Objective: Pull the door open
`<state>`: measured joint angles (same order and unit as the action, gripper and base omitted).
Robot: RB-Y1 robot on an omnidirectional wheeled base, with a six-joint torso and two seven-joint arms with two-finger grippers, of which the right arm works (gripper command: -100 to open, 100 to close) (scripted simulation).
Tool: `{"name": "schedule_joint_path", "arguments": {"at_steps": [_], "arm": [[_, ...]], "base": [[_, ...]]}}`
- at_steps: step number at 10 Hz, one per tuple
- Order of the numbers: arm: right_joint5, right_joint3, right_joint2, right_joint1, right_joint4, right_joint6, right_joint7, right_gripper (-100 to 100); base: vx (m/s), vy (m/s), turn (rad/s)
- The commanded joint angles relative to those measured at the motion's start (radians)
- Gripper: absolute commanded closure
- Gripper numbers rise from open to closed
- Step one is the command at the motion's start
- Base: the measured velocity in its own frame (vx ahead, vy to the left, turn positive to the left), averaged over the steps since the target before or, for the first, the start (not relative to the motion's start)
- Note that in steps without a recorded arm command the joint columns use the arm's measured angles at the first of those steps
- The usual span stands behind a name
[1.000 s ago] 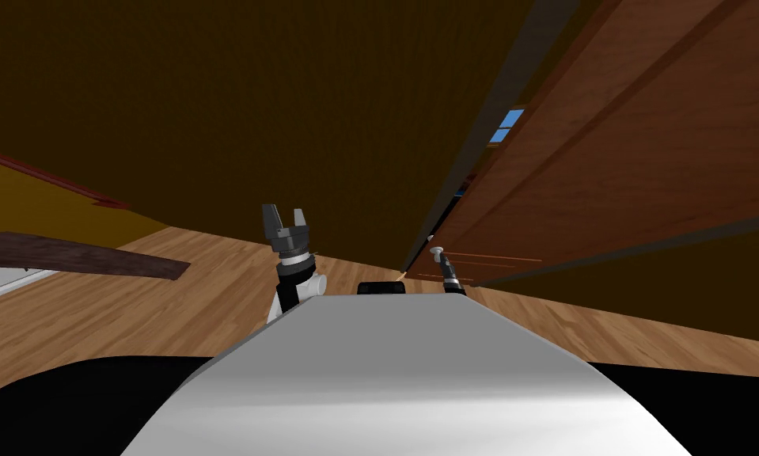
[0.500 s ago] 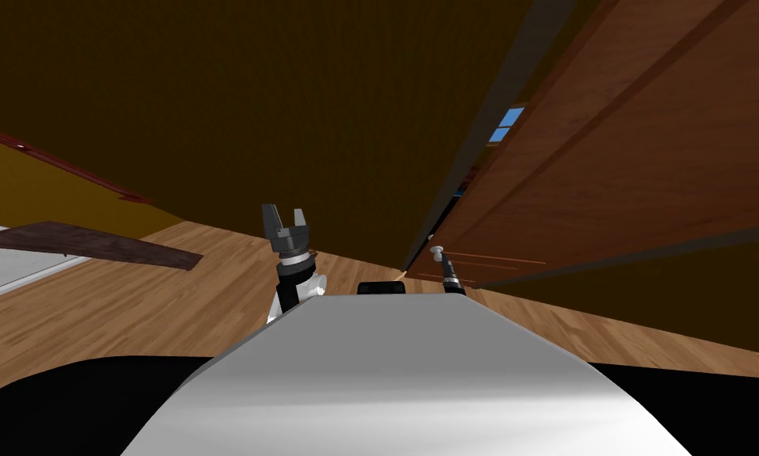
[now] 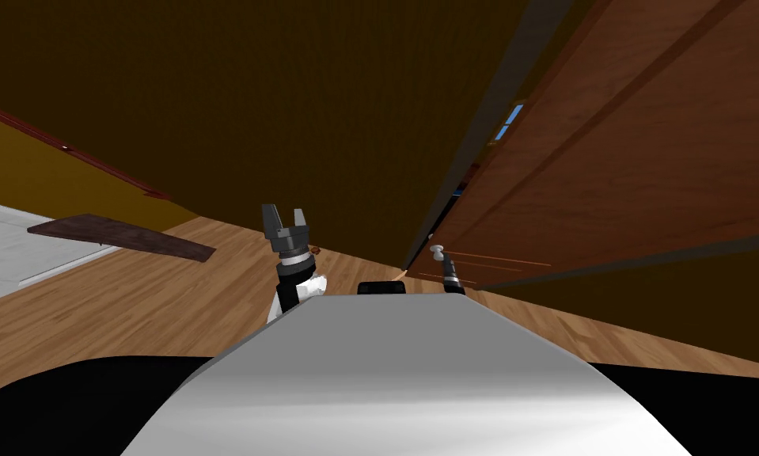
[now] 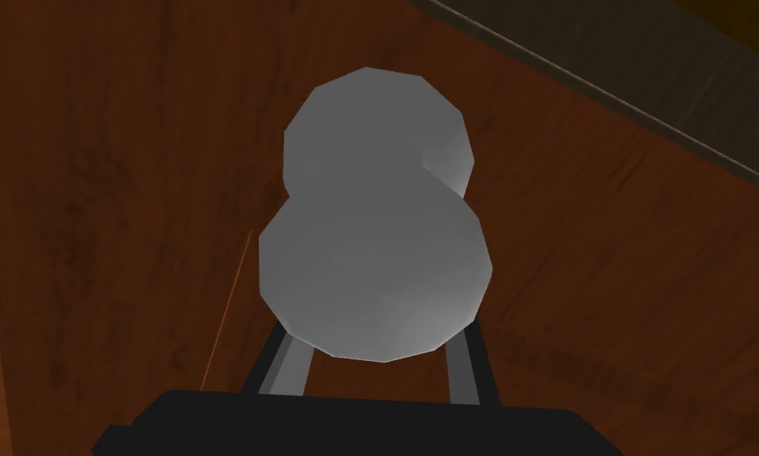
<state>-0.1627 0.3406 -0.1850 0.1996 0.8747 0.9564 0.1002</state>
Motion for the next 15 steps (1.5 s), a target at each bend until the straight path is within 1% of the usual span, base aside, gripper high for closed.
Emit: {"name": "schedule_joint_path", "arguments": {"at_steps": [1,2,3,4,5,6,7,8,9,10,11,13,14,15], "arm": [[0.012,-0.019,0.011,-0.010,0.004,0.007,-0.036,100],[0.040,-0.031,0.008,-0.013,0.003,0.003,-0.072,100],[0.040,-0.031,0.008,-0.013,0.003,0.003,-0.078,100],[0.067,-0.044,0.006,-0.016,0.003,-0.002,-0.117,100],[0.095,-0.058,0.003,-0.018,0.002,-0.007,-0.142,100],[0.095,-0.058,0.003,-0.018,0.002,-0.007,-0.161,100],[0.124,-0.071,0.000,-0.021,0.002,-0.011,-0.192,100],[0.124,-0.071,0.000,-0.021,0.002,-0.011,-0.202,100],[0.152,-0.084,-0.003,-0.024,0.001,-0.016,-0.238,100],[0.152,-0.084,-0.003,-0.024,0.001,-0.016,-0.244,100],[0.180,-0.097,-0.006,-0.027,0.001,-0.021,-0.285,100],[0.180,-0.097,-0.006,-0.027,0.001,-0.021,-0.285,100],[0.208,-0.111,-0.008,-0.030,0.000,-0.026,-0.327,100],[0.236,-0.124,-0.011,-0.033,0.000,-0.031,-0.354,100]], "base": [[-0.058,-0.026,0.038],[-0.055,-0.021,0.070],[-0.039,-0.017,0.047],[-0.047,-0.022,0.064],[-0.074,-0.031,0.135],[-0.053,-0.026,0.060],[-0.046,-0.027,0.107],[-0.042,-0.022,0.040],[-0.051,-0.013,0.080],[-0.038,-0.008,0.024],[-0.051,-0.011,0.082],[-0.028,-0.011,0.028],[-0.040,-0.017,0.063],[-0.068,-0.035,0.137]]}}
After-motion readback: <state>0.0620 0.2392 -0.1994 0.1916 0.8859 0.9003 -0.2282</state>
